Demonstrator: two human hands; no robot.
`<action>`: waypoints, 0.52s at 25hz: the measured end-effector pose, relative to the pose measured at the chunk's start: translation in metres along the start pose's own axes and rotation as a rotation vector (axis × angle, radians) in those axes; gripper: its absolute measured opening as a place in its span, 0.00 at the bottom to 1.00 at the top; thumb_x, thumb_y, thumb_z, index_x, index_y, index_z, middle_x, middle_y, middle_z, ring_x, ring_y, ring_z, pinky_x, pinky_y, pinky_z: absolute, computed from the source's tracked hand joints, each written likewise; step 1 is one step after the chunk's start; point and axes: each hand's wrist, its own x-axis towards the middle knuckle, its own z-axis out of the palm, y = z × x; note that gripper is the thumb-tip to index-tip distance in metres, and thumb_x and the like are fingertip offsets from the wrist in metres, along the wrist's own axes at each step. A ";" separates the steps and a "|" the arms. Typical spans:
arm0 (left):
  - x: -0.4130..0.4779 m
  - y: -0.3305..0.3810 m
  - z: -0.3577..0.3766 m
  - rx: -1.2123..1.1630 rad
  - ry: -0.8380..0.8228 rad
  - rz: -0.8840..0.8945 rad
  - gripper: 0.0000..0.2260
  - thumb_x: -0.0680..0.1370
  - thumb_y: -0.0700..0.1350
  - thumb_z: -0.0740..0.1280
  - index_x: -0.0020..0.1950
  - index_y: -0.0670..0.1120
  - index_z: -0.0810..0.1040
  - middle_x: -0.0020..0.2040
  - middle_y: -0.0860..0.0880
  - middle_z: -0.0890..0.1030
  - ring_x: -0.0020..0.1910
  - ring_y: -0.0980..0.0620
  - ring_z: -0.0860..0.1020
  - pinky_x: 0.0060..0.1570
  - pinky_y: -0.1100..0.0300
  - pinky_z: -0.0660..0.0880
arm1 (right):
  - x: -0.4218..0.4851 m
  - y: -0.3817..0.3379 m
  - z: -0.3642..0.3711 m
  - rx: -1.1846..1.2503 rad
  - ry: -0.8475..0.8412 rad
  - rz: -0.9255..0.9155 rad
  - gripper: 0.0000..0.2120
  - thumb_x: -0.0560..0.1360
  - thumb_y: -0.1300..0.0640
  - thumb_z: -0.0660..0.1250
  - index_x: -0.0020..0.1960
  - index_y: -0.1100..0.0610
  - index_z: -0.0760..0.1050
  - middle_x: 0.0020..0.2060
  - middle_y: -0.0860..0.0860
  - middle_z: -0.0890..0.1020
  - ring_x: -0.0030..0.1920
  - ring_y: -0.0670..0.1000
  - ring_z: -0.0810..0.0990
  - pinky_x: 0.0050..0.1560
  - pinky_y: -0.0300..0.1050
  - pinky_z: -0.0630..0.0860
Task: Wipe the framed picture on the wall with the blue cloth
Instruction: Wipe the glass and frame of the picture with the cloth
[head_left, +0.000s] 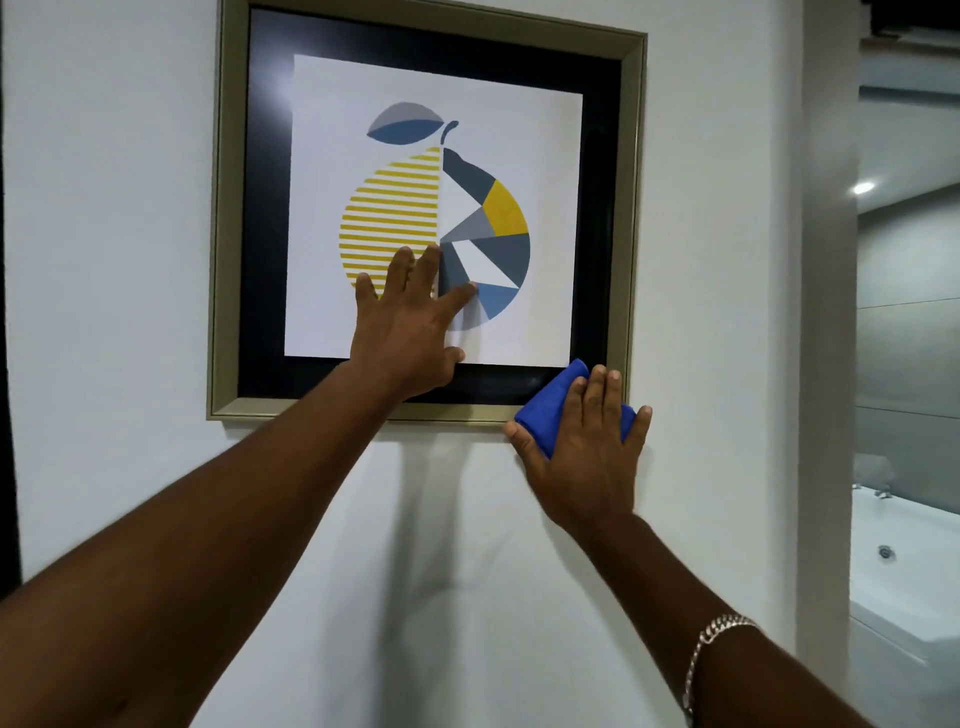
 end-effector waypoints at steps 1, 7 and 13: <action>0.001 -0.001 -0.001 0.002 -0.001 0.001 0.35 0.69 0.56 0.72 0.73 0.56 0.61 0.78 0.42 0.52 0.76 0.38 0.50 0.67 0.32 0.59 | -0.004 -0.009 0.002 0.004 0.015 0.023 0.46 0.72 0.28 0.43 0.77 0.61 0.48 0.78 0.59 0.50 0.78 0.56 0.43 0.74 0.65 0.40; 0.005 0.000 -0.005 0.038 -0.002 0.013 0.36 0.68 0.58 0.73 0.72 0.58 0.61 0.77 0.43 0.56 0.74 0.39 0.54 0.63 0.36 0.65 | -0.014 -0.065 0.014 0.040 0.023 -0.011 0.45 0.74 0.29 0.45 0.77 0.62 0.50 0.78 0.59 0.53 0.78 0.58 0.45 0.73 0.65 0.39; 0.004 -0.028 -0.013 0.039 0.016 0.074 0.30 0.69 0.52 0.73 0.69 0.57 0.68 0.74 0.44 0.62 0.71 0.40 0.60 0.60 0.37 0.66 | -0.011 -0.040 0.013 -0.056 0.080 -0.056 0.44 0.74 0.29 0.40 0.77 0.61 0.52 0.78 0.58 0.55 0.78 0.57 0.48 0.74 0.65 0.44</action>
